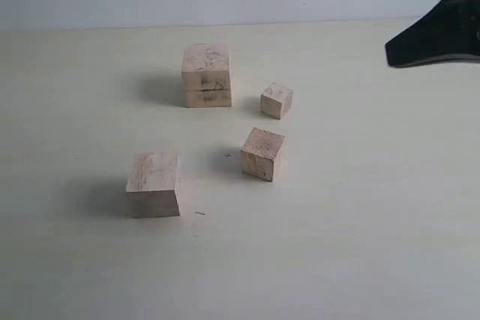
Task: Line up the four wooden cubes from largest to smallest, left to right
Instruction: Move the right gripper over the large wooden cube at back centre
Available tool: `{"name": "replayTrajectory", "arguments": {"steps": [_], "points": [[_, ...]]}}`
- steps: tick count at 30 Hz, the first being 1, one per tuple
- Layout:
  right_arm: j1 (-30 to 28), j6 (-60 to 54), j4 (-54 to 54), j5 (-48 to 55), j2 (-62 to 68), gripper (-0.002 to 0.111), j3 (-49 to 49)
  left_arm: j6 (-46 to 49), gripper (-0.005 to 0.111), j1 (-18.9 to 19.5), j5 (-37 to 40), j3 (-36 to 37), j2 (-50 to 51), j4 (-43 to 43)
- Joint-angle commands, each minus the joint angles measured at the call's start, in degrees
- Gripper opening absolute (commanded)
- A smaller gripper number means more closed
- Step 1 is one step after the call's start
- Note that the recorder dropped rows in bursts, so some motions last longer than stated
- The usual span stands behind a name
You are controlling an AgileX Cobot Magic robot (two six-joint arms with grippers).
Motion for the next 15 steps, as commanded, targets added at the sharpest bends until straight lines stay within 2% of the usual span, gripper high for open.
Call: {"name": "replayTrajectory", "arguments": {"steps": [1, 5, 9, 15], "points": [[0.2, -1.1, 2.0, -6.7, 6.0, 0.000, -0.4, 0.3, 0.000, -0.3, -0.9, 0.0, -0.3, 0.0], [0.2, -1.4, 7.8, -7.4, 10.4, 0.000, -0.4, 0.3, 0.000, -0.3, -0.9, 0.0, -0.3, 0.0], [2.0, -11.9, 16.6, -7.4, 14.8, 0.001, -0.5, 0.3, 0.000, -0.3, -0.9, 0.0, -0.3, 0.0], [10.6, -17.0, 17.7, -8.5, 22.7, 0.022, -7.2, 0.3, 0.000, -0.3, -0.9, 0.0, -0.3, 0.0]]}}
